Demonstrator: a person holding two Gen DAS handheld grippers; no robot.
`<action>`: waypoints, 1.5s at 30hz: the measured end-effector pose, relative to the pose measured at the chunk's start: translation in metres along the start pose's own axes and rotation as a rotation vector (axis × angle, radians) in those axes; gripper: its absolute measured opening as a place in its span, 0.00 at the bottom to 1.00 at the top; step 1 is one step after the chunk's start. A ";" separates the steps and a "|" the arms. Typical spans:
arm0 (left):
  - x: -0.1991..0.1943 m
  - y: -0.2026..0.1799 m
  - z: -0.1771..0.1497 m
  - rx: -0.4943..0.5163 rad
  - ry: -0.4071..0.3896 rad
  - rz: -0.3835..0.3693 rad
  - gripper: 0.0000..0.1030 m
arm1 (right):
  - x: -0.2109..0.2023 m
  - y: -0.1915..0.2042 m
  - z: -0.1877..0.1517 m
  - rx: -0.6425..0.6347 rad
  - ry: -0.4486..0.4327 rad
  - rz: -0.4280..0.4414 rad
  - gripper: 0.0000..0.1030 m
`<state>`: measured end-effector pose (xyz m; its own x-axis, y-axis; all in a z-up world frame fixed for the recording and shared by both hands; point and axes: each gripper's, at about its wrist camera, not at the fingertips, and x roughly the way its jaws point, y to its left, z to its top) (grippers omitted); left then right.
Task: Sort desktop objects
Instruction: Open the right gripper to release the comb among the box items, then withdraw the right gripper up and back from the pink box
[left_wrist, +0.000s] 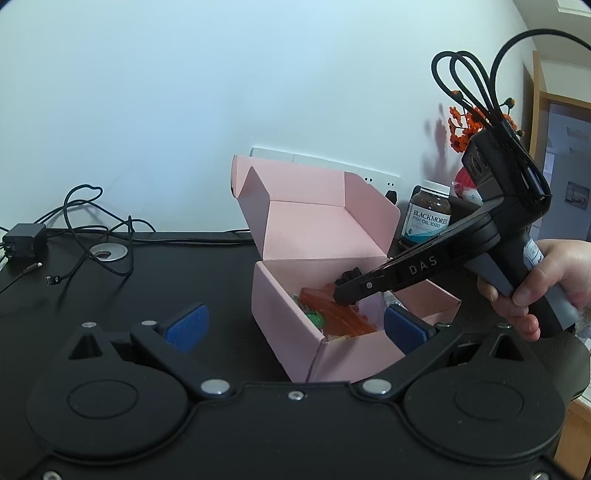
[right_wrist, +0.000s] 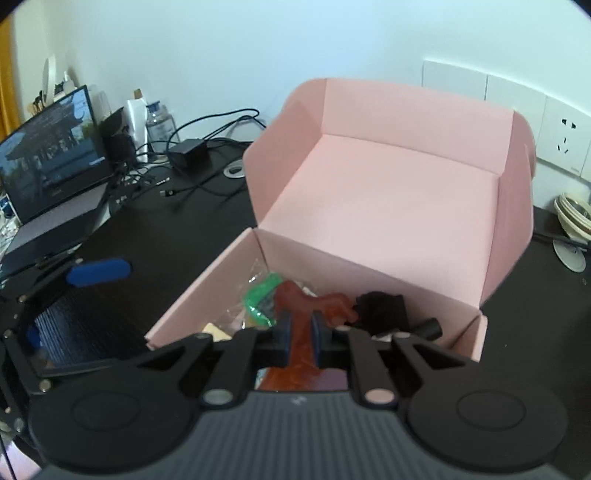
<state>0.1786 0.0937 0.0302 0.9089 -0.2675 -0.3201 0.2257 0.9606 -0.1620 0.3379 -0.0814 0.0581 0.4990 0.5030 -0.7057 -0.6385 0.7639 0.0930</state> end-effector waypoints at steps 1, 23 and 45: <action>0.000 0.000 0.000 0.001 0.000 -0.001 1.00 | 0.000 0.000 -0.001 0.002 -0.006 0.001 0.12; -0.001 -0.003 0.000 0.017 -0.011 0.001 1.00 | -0.048 0.022 -0.058 0.021 -0.283 -0.129 0.99; -0.004 -0.008 -0.001 0.049 -0.022 -0.005 1.00 | -0.092 -0.010 -0.133 0.067 -0.471 -0.164 0.99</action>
<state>0.1728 0.0875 0.0316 0.9149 -0.2713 -0.2988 0.2470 0.9619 -0.1171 0.2204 -0.1895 0.0286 0.8100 0.4901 -0.3222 -0.4982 0.8648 0.0632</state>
